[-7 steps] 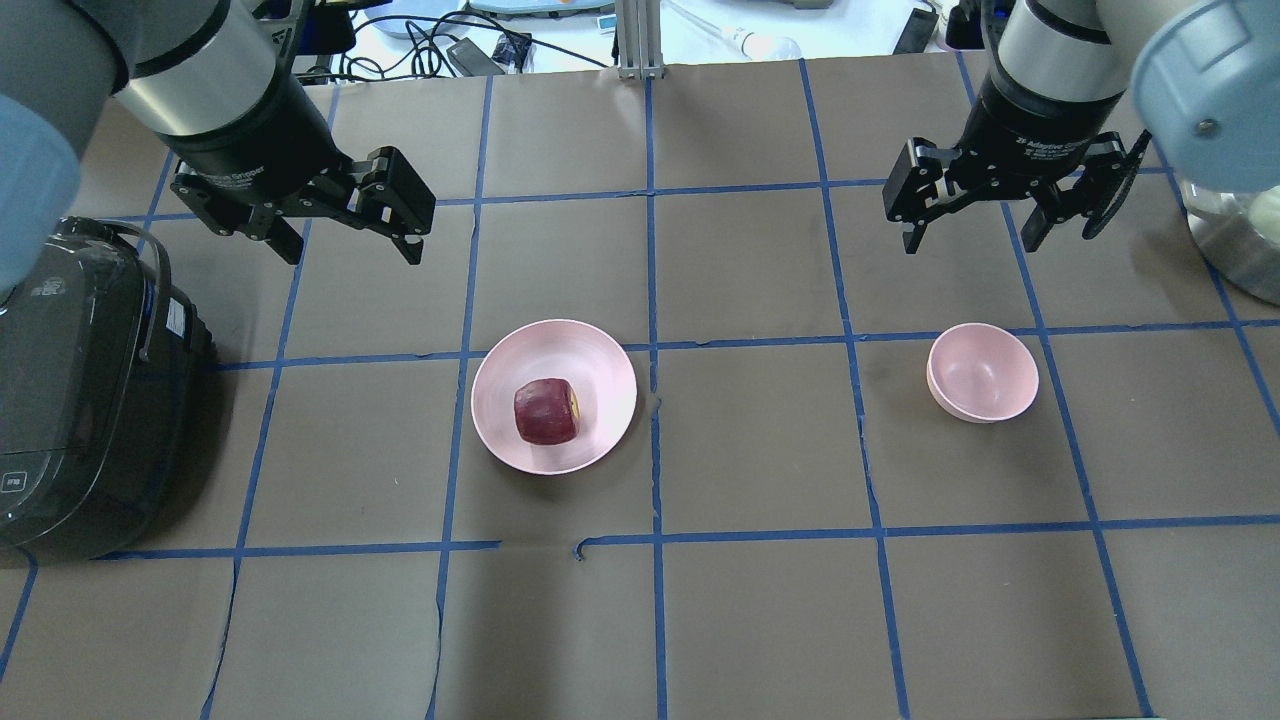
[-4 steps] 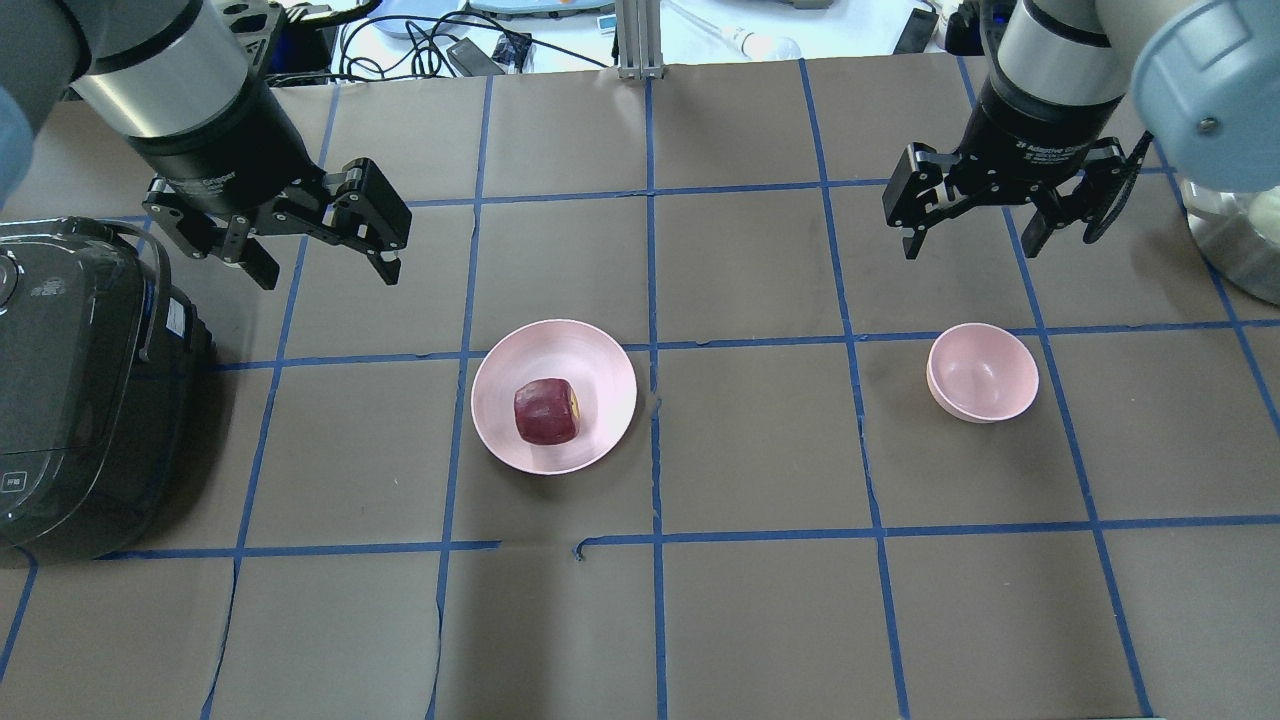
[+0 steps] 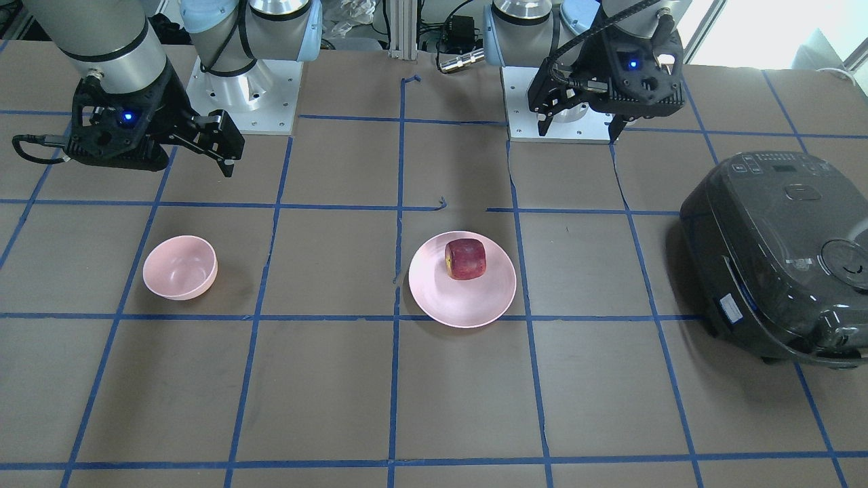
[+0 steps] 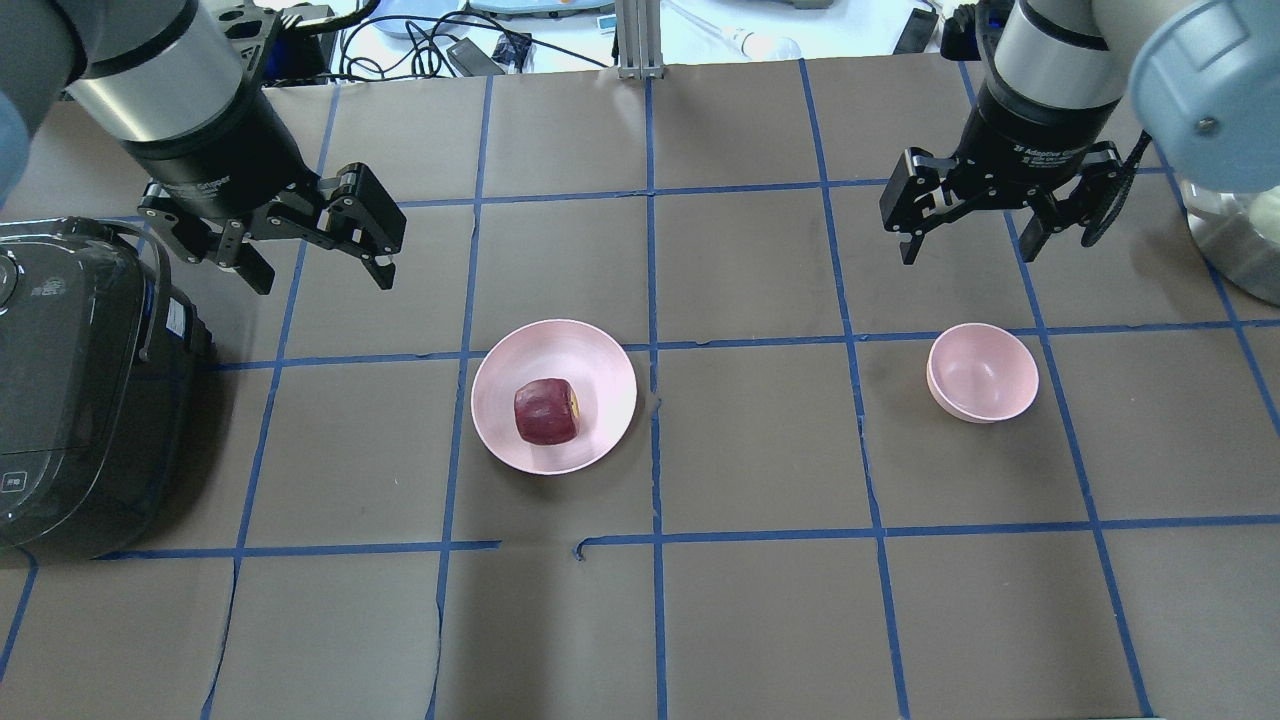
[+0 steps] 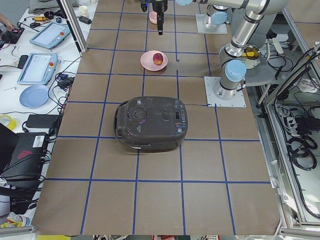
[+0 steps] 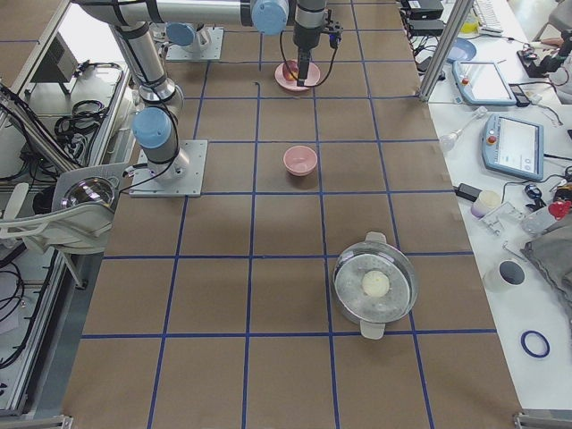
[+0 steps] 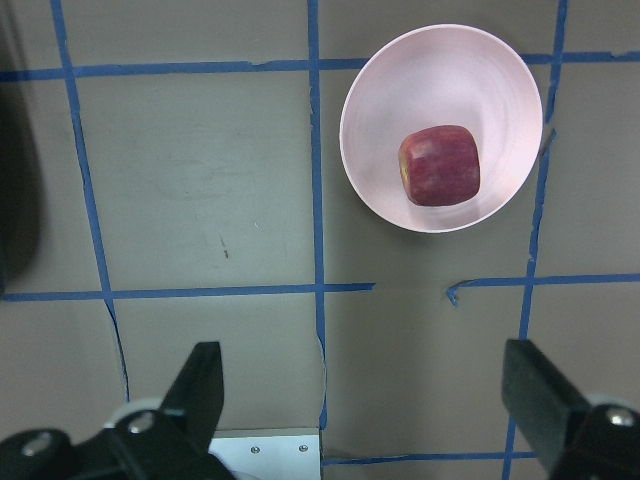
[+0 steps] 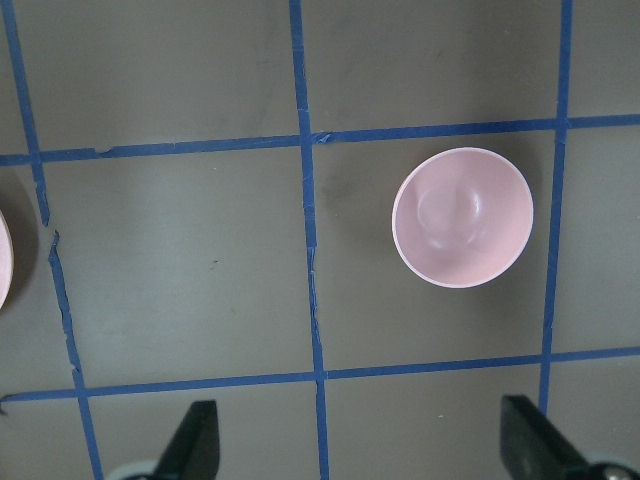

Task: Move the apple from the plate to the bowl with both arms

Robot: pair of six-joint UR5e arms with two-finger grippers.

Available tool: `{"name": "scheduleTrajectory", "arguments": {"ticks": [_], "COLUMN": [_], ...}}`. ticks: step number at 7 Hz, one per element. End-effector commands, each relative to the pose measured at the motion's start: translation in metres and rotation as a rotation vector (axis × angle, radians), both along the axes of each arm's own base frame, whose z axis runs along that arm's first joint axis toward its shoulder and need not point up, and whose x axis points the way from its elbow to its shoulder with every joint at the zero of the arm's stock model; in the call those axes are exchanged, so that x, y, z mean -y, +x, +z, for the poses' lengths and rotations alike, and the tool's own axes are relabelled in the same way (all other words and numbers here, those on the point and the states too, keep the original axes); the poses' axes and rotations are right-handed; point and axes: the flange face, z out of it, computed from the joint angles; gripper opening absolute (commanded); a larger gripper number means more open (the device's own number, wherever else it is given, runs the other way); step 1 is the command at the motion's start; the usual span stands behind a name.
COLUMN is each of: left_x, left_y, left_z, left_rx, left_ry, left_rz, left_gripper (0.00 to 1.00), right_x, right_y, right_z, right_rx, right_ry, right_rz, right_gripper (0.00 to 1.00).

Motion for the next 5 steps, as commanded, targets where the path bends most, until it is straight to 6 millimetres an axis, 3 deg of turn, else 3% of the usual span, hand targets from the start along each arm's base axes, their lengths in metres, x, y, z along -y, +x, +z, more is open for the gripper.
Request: {"name": "scheduleTrajectory", "arguments": {"ticks": [1,5], "left_x": [-0.0001,0.0018], "left_y": [0.0003,0.0003], "left_z": [-0.0013,-0.0025], "left_rx": [-0.001,-0.001], "left_ry": [0.003,0.005], "left_rz": [0.005,0.006], "left_gripper": [1.0,1.0], "right_x": [-0.0002,0.0007], "right_y": [0.0014,0.0009], "right_z": [-0.0016,-0.001], "right_rx": [0.0,-0.02], "right_ry": [0.005,-0.001], "right_rz": [0.003,0.015], "right_gripper": [1.0,1.0]}}
